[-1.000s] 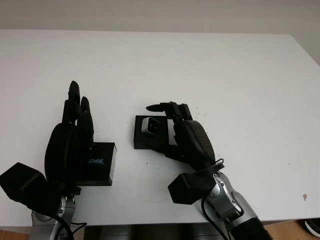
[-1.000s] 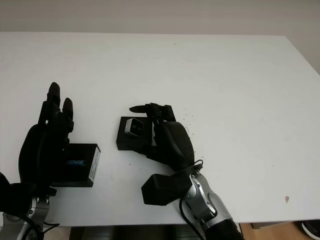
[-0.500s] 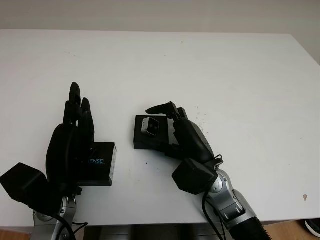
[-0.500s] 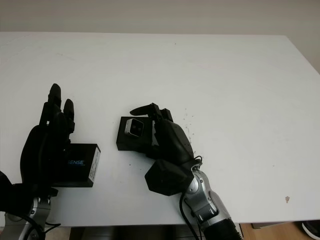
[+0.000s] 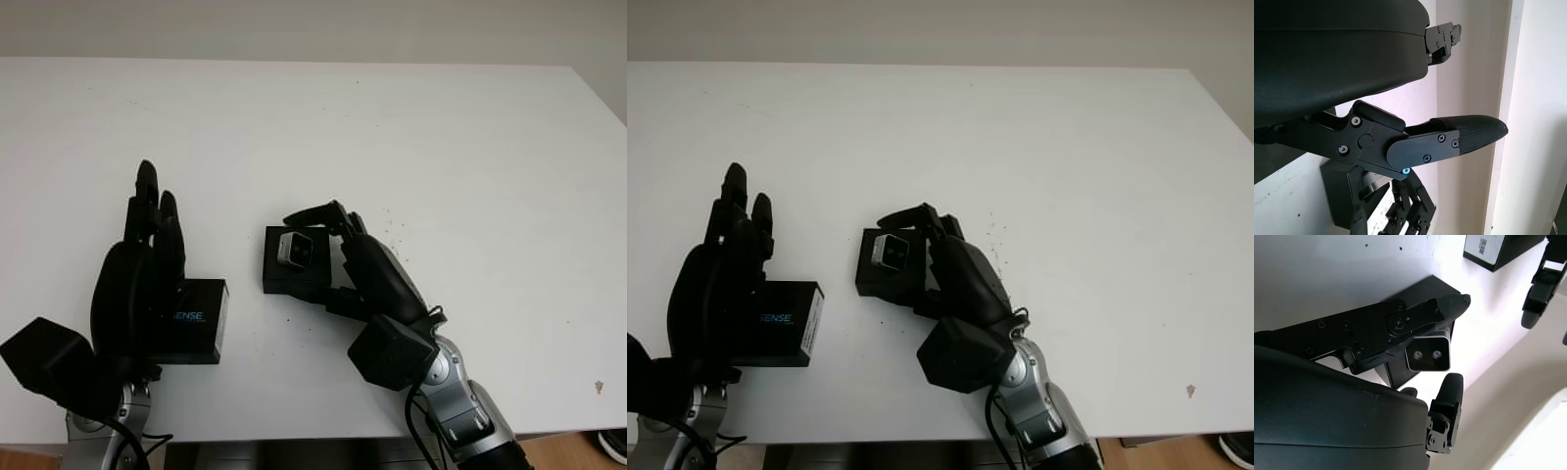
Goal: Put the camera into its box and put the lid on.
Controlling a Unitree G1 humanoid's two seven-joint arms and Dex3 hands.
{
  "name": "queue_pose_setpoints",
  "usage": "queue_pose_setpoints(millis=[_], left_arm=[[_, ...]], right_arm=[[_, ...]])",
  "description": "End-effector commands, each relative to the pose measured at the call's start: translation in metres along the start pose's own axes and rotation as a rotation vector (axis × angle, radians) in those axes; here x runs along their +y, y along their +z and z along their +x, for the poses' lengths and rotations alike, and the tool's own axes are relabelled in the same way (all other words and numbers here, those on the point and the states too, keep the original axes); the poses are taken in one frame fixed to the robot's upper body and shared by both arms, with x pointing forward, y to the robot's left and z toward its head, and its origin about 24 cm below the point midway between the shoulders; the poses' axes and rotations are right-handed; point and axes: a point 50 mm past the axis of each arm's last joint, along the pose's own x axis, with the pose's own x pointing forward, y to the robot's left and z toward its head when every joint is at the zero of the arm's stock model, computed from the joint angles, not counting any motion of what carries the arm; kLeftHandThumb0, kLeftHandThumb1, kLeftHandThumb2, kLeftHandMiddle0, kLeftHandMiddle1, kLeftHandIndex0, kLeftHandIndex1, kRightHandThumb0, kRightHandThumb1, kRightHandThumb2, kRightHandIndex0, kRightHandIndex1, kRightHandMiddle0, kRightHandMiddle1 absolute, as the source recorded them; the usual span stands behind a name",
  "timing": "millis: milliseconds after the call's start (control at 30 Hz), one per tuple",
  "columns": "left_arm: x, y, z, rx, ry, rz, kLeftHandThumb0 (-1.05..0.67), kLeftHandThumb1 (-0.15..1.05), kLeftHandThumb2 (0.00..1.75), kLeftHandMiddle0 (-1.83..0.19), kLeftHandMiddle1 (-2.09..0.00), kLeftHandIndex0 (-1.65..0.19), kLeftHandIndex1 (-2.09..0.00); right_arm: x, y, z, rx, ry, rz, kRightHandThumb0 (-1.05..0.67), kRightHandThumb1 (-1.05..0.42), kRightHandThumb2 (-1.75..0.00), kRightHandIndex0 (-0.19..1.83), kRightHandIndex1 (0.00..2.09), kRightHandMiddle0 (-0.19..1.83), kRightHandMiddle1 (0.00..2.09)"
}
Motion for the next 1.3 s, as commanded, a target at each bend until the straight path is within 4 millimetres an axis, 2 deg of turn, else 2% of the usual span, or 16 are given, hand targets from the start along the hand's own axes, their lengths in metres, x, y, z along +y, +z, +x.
queue_pose_setpoints(millis=[0,167,333,433,767,1067,1267], left_arm=[[-0.001,0.001,0.001,-0.012,-0.002,-0.003,-0.76,1.05,0.6,0.19,0.0,0.19,0.0],[-0.001,0.001,0.001,-0.006,0.0,-0.002,-0.77,1.05,0.6,0.19,0.0,0.19,0.0],[0.0,0.0,0.001,-0.004,0.001,-0.003,-0.77,1.05,0.59,0.19,0.0,0.19,0.0],[-0.001,0.0,0.001,-0.003,0.004,-0.002,-0.78,1.05,0.59,0.19,0.0,0.19,0.0],[-0.002,0.0,0.001,0.001,-0.005,0.006,-0.77,1.05,0.61,0.19,0.0,0.19,0.0],[-0.002,-0.002,0.001,0.003,-0.005,-0.007,-0.78,1.05,0.6,0.19,0.0,0.19,0.0],[-0.002,-0.001,0.0,0.001,-0.002,0.002,-0.77,1.05,0.61,0.19,0.0,0.19,0.0]], right_arm=[[0.001,0.0,-0.002,-0.007,-0.012,0.005,-0.58,-1.0,-0.06,-0.19,1.0,-0.18,1.3],[0.002,-0.001,0.001,-0.008,-0.062,0.021,-0.54,-1.0,-0.05,-0.19,0.96,-0.19,1.26],[-0.005,-0.001,0.009,-0.011,-0.109,-0.033,-0.57,-1.03,-0.05,-0.13,0.55,-0.16,0.9],[-0.01,0.0,0.014,-0.032,-0.146,-0.058,-0.56,-1.03,-0.05,-0.05,0.44,-0.09,0.82],[-0.005,0.003,0.019,-0.046,-0.148,-0.033,-0.57,-1.01,-0.05,-0.01,0.48,-0.13,0.99],[0.002,0.007,0.017,-0.07,-0.093,-0.053,-0.58,-1.01,-0.05,-0.02,0.52,-0.14,1.01],[0.009,0.007,0.014,-0.072,-0.07,-0.07,-0.59,-1.0,-0.05,-0.09,0.62,-0.18,1.13]])
